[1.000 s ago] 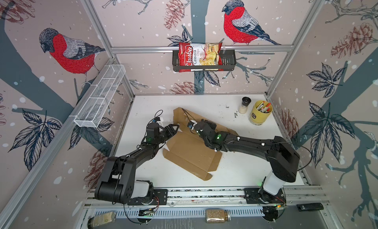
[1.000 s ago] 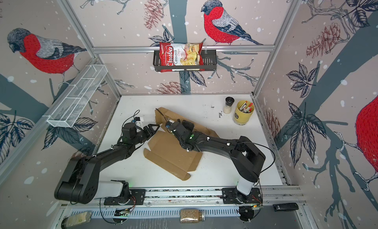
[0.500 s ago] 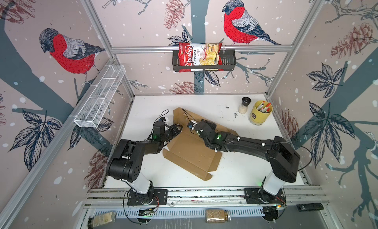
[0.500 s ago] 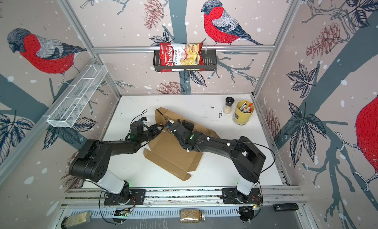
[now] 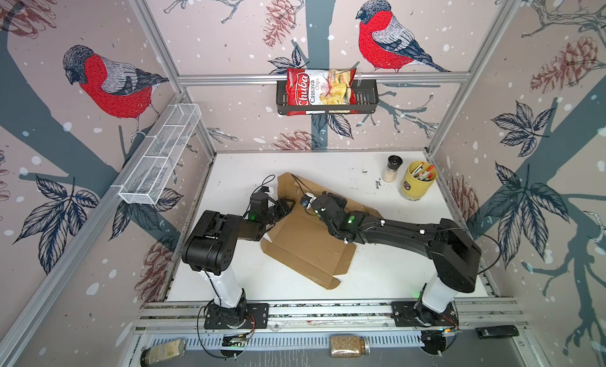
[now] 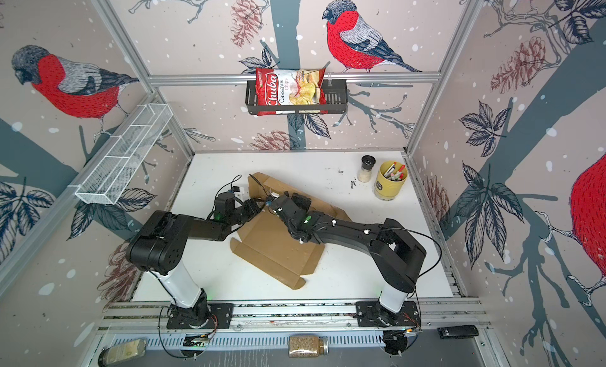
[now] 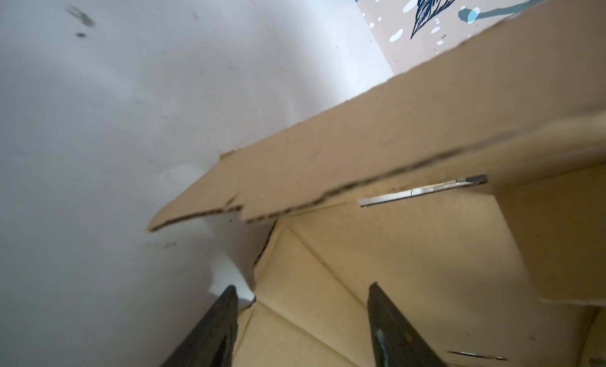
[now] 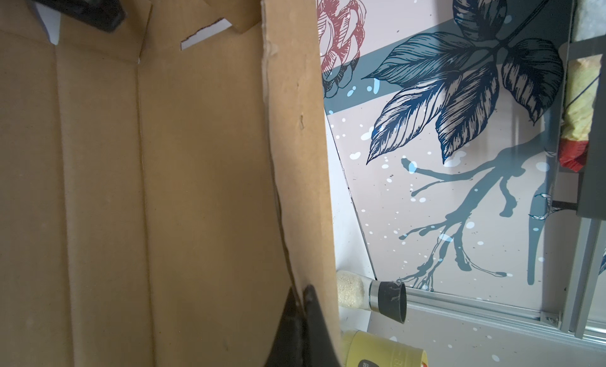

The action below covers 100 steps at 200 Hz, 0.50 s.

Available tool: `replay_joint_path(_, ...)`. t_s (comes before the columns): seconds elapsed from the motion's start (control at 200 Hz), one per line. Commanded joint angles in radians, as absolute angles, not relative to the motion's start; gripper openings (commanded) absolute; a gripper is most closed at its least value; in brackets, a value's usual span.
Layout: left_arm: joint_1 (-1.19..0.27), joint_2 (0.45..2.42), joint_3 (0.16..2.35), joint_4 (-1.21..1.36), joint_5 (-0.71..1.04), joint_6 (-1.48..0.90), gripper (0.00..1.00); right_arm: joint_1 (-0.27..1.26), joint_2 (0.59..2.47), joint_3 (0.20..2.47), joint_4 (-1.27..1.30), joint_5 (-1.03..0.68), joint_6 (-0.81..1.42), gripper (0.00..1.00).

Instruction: Fold the paper box

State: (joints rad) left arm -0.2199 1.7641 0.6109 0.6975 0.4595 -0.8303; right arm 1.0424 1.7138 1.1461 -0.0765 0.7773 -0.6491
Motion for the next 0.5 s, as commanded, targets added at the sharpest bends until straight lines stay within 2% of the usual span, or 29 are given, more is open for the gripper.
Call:
replay_joint_path(0.0,-0.235,1.774,0.627,0.727,0.47,-0.802,0.57,1.048,1.723,1.145,-0.178,0.7,-0.623,0.0)
replay_joint_path(0.125,-0.254,1.76,0.629,0.743,0.48,-0.816,0.51,1.049,1.725,1.145,-0.179,0.699,-0.623,0.0)
replay_joint_path(0.495,-0.276,1.771,0.661,0.672,0.48,-0.774,0.5,1.05,1.728,1.151,-0.183,0.699,-0.626,0.0)
